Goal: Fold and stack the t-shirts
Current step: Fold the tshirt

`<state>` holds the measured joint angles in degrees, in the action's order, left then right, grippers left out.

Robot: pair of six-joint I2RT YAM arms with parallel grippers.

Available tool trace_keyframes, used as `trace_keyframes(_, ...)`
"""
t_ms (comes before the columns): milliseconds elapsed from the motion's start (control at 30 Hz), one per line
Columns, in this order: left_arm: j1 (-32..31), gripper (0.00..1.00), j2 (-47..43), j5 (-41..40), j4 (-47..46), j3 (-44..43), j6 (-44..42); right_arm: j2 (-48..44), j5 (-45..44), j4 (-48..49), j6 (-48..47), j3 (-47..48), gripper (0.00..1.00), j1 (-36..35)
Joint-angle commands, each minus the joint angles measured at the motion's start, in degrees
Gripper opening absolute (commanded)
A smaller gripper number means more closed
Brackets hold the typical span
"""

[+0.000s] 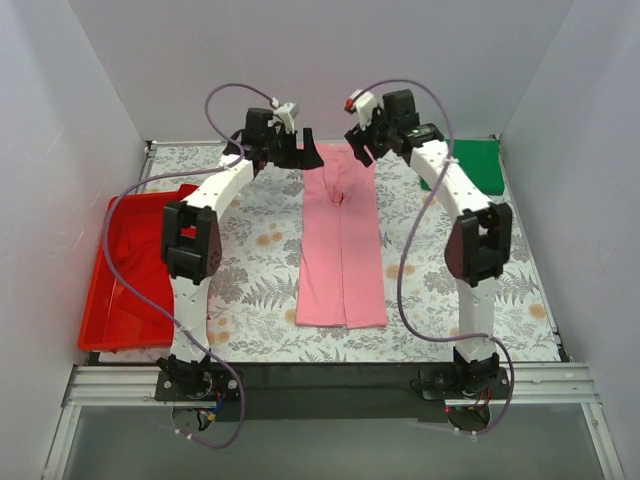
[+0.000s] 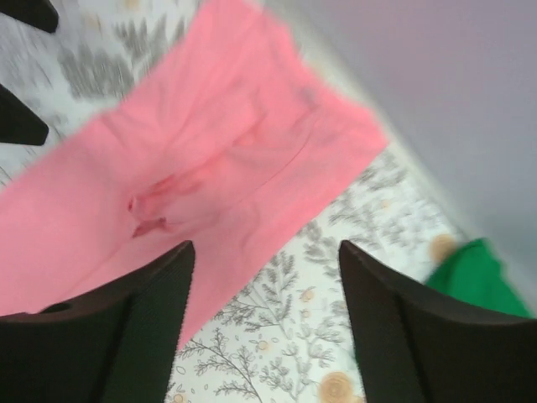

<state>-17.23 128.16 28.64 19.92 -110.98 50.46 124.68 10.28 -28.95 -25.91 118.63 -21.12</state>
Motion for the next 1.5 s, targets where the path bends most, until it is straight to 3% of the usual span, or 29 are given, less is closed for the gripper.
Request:
trace_keyframes(0,0.45,0.84,-19.15,2.13,-5.49,2.76,-5.11,-16.18,2.65,5.04,-1.78,-3.64,0.80,-0.23)
trace_keyframes(33,0.45,0.84,-21.52,-0.41,-7.25,8.18,-5.54,-18.23,2.29,5.57,-1.86,-5.67,0.86,-0.23)
trace_keyframes(100,0.36,0.85,-28.56,0.79,-10.51,12.70,-11.12,-24.20,4.20,5.75,-5.87,-11.10,0.84,-0.23)
trace_keyframes(233,0.27,0.87,-39.63,11.50,-3.59,22.18,-24.24,-34.84,11.50,0.57,-16.24,-21.31,0.96,-0.58)
trace_keyframes(333,-0.43,0.87,-49.91,15.47,-0.33,36.06,-30.91,-43.45,12.92,-2.94,-18.99,-32.88,0.97,-2.16)
trace_keyframes(467,-4.11,0.80,-62.04,20.84,7.67,52.50,-40.68,-55.74,14.41,-7.17,-25.31,-49.51,0.89,-6.98)
trace_keyframes(500,-6.04,0.79,-64.24,19.71,7.94,59.23,-41.57,-57.86,13.98,-7.43,-26.02,-53.72,0.83,-8.57)
trace_keyframes(633,-19.20,0.74,-72.86,14.61,6.46,71.93,-45.18,-65.00,12.58,-6.65,-27.35,-69.38,0.64,-17.87)
trace_keyframes(667,-20.98,0.71,-73.05,13.29,5.66,73.78,-45.53,-66.05,11.18,-5.86,-26.31,-74.20,0.62,-21.99)
trace_keyframes(800,-25.83,0.64,-71.91,9.07,0.75,80.12,-46.06,-67.12,11.25,-0.07,-24.71,-81.97,0.53,-25.54)
trace_keyframes(933,-28.29,0.61,-69.19,5.12,-7.86,83.90,-45.80,-65.54,10.11,3.11,-25.33,-84.70,0.47,-26.69)
trace_keyframes(1100,-28.99,0.57,-64.10,4.14,-11.74,84.35,-47.73,-61.32,10.64,5.65,-25.94,-86.28,0.42,-26.95)
trace_keyframes(1433,-30.23,0.54,-56.27,-1.66,-19.65,86.54,-48.26,-54.12,4.22,11.54,-26.56,-90.33,0.43,-26.95)
trace_keyframes(1467,-30.31,0.50,-54.44,-2.10,-19.57,86.46,-48.61,-53.32,3.70,11.46,-26.21,-90.07,0.43,-26.95)
